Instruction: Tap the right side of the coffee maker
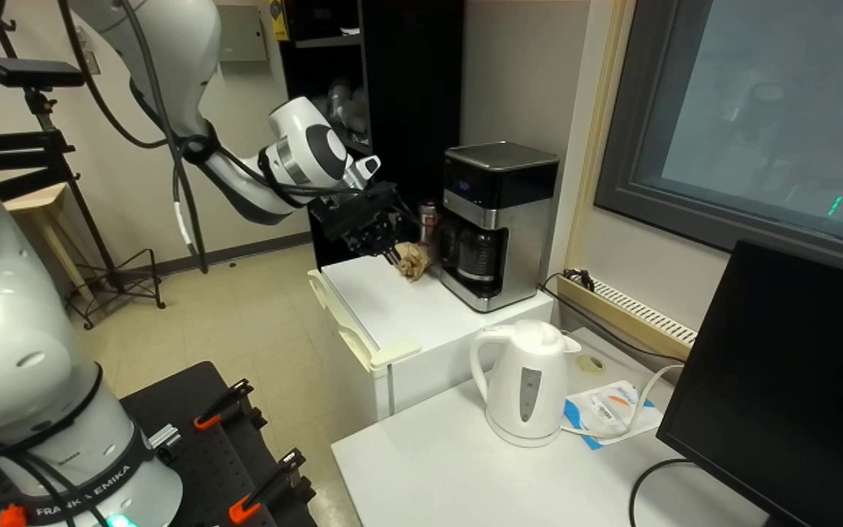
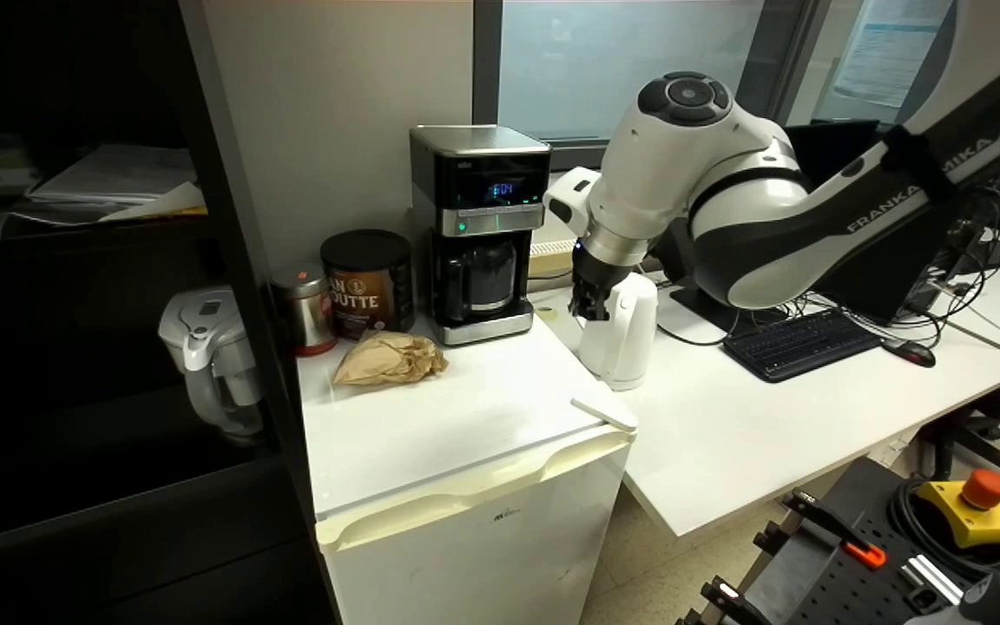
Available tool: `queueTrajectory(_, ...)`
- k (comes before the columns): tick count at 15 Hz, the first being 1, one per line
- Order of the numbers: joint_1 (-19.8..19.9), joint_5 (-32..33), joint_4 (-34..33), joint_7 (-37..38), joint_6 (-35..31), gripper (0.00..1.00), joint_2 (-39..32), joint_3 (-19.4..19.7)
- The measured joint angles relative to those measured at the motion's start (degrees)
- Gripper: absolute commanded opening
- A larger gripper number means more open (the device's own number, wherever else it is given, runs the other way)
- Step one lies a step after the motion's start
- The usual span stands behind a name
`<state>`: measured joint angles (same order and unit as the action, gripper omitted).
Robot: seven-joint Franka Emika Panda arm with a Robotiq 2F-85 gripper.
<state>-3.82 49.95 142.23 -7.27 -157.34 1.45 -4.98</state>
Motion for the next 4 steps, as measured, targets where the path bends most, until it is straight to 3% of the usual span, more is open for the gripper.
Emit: queueTrajectory(4, -1.7, -18.4, 3.0, -2.8, 2.8, 0.00, 0.4, -0.9)
